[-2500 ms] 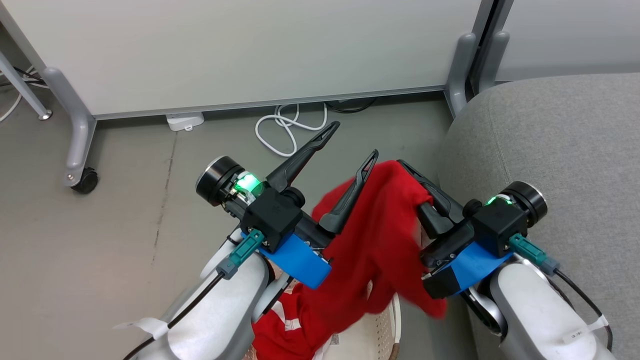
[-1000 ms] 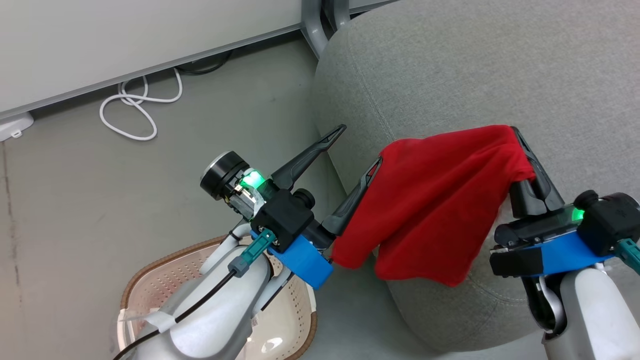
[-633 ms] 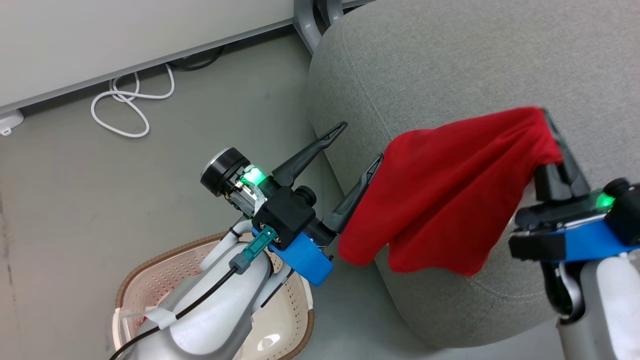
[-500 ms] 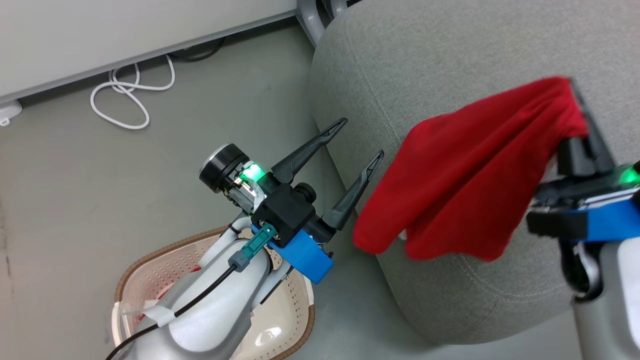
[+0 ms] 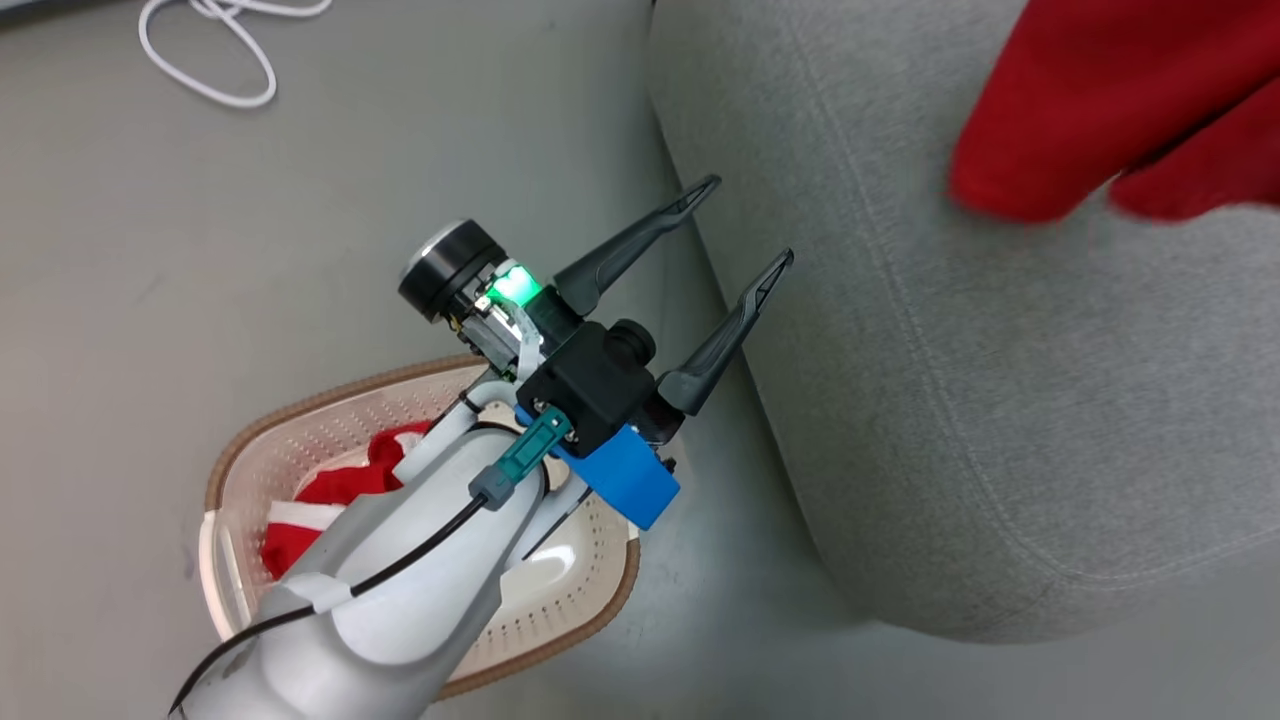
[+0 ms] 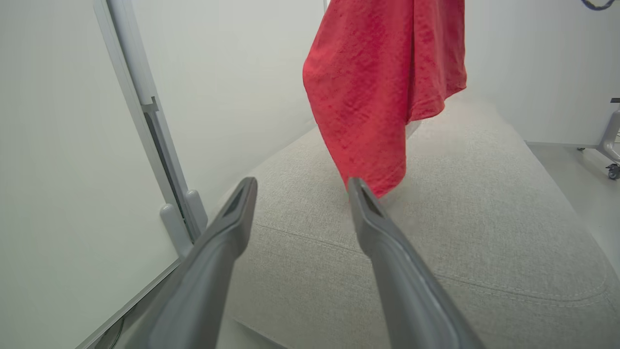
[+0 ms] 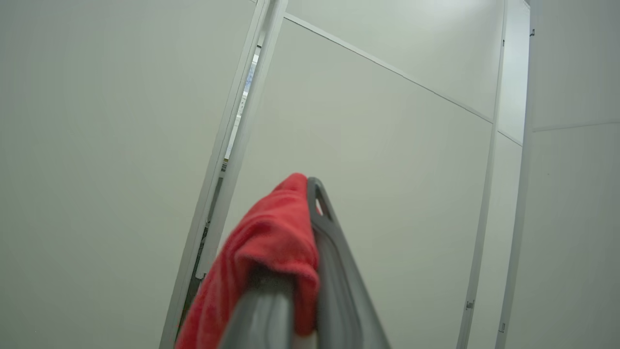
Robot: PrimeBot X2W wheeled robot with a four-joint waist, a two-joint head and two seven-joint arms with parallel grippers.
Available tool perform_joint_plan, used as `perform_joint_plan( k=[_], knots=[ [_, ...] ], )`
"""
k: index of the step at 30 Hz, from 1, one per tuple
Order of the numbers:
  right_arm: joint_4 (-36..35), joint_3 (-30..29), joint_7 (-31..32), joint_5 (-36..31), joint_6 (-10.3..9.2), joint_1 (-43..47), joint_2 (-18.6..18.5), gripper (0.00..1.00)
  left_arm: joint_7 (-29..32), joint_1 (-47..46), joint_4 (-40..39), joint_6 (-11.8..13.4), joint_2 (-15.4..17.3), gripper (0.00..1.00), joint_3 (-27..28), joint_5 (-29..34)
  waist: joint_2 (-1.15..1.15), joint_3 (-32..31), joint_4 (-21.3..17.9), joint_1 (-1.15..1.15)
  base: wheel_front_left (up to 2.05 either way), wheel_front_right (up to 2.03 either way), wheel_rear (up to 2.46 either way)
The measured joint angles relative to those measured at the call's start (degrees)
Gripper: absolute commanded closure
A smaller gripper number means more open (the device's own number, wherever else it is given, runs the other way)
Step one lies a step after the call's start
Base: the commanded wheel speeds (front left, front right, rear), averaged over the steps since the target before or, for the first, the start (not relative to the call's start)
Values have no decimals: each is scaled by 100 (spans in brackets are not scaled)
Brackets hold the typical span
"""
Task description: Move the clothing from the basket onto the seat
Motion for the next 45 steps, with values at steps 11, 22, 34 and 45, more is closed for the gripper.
perform_joint_plan(
  k=[11, 22, 34, 45],
  knots=[
    [772, -165, -1, 182, 0, -1090, -673, 100, 10, -283, 20, -2, 9, 0, -112, 30, 0, 703, 208, 1, 0, 0, 0],
    [2170, -55, -1, -20, 0, -812, -673, 100, -60, -515, 114, -3, -113, 0, -241, 48, 0, 1039, 457, 0, 0, 0, 0],
    [3700, -137, -1, -62, 0, -276, -528, 100, -111, -560, 200, -3, -90, 0, -248, 18, 0, 1123, 578, 0, 0, 0, 0],
    [3693, -353, 0, -78, 0, 148, -410, 0, -131, -477, 283, 70, -91, 0, -236, -66, 0, 731, 558, 0, 0, 0, 0]
  ],
)
